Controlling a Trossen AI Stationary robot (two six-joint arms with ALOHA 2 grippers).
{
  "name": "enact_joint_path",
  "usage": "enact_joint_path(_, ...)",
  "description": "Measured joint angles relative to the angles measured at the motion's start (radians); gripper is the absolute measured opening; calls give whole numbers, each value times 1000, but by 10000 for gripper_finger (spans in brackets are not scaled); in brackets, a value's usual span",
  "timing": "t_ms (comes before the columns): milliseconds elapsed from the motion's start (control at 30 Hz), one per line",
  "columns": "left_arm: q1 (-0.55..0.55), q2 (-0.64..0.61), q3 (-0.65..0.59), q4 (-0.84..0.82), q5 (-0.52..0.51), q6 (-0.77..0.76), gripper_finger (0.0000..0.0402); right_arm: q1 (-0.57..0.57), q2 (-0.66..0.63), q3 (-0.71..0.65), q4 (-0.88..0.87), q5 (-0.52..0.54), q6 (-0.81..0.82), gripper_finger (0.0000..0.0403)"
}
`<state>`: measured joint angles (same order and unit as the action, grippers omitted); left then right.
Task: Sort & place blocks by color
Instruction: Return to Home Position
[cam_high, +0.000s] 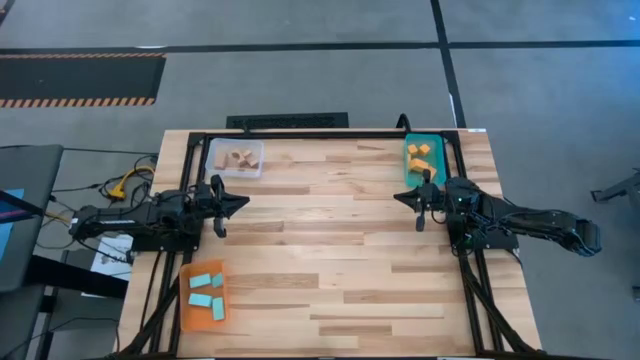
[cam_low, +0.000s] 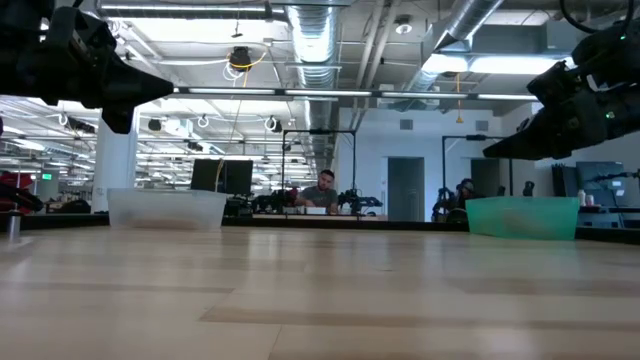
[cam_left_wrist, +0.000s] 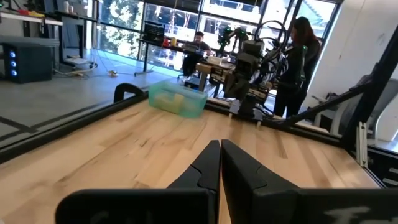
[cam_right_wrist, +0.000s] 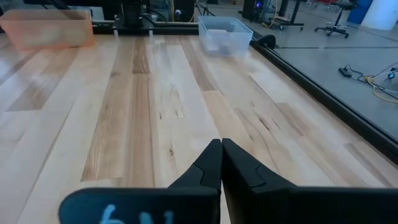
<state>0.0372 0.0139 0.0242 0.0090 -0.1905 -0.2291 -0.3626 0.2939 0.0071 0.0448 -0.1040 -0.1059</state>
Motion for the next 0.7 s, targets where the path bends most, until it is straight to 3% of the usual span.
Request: enact_joint_path(700, 0, 0, 2, -3, 0, 0, 0, 0, 0, -1, -3, 0, 0, 29)
